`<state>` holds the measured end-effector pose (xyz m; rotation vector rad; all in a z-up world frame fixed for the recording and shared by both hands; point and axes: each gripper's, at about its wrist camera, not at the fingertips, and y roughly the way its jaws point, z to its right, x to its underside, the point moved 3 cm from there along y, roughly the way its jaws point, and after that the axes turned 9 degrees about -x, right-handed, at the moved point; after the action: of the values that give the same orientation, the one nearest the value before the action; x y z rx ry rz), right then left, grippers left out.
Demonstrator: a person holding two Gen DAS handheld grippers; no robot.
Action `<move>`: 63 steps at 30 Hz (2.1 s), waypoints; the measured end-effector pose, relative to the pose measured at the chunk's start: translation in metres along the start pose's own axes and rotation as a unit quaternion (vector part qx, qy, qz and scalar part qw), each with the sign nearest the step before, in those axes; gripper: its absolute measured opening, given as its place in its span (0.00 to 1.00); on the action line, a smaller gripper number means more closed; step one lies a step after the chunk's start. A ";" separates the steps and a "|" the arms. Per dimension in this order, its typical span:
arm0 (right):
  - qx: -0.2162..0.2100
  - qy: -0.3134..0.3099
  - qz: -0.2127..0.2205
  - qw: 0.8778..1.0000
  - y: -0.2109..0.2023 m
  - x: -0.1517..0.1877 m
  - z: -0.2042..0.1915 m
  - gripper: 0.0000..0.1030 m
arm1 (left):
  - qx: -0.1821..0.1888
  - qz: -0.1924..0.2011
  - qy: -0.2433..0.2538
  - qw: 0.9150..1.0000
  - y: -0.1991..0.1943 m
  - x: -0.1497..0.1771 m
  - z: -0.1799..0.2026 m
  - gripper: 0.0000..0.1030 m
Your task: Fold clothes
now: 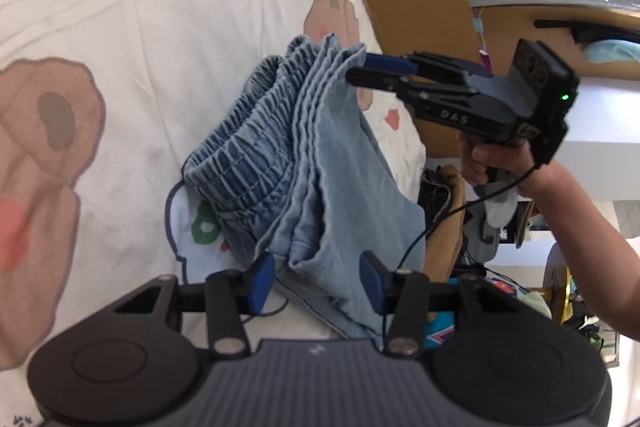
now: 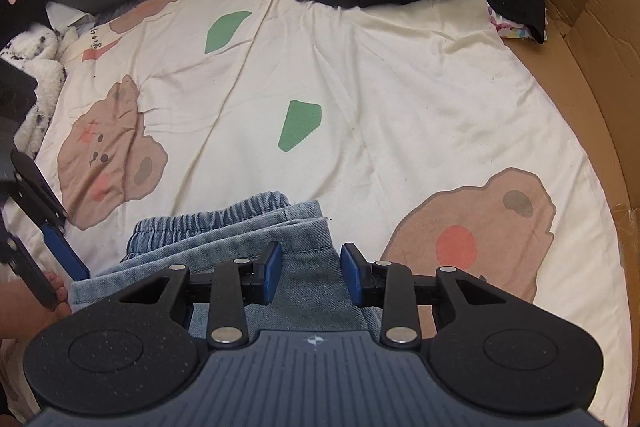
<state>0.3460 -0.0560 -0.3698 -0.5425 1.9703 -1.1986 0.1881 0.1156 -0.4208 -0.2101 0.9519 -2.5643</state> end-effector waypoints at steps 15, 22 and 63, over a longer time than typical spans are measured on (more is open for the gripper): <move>-0.019 -0.029 0.002 0.999 -0.013 -0.005 -0.003 0.04 | 0.015 0.015 -0.019 1.000 -0.005 0.007 0.001 0.09; -0.007 -0.016 -0.010 1.000 -0.001 -0.006 0.004 0.04 | -0.022 0.015 -0.027 0.999 0.005 0.005 -0.011 0.15; -0.060 0.022 0.003 0.998 -0.023 -0.017 0.020 0.14 | -0.007 0.017 -0.005 1.000 0.005 -0.017 0.019 0.15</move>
<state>0.3713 -0.0662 -0.3486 -0.5742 2.0892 -1.1018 0.2098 0.1080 -0.4098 -0.2079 0.9608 -2.5244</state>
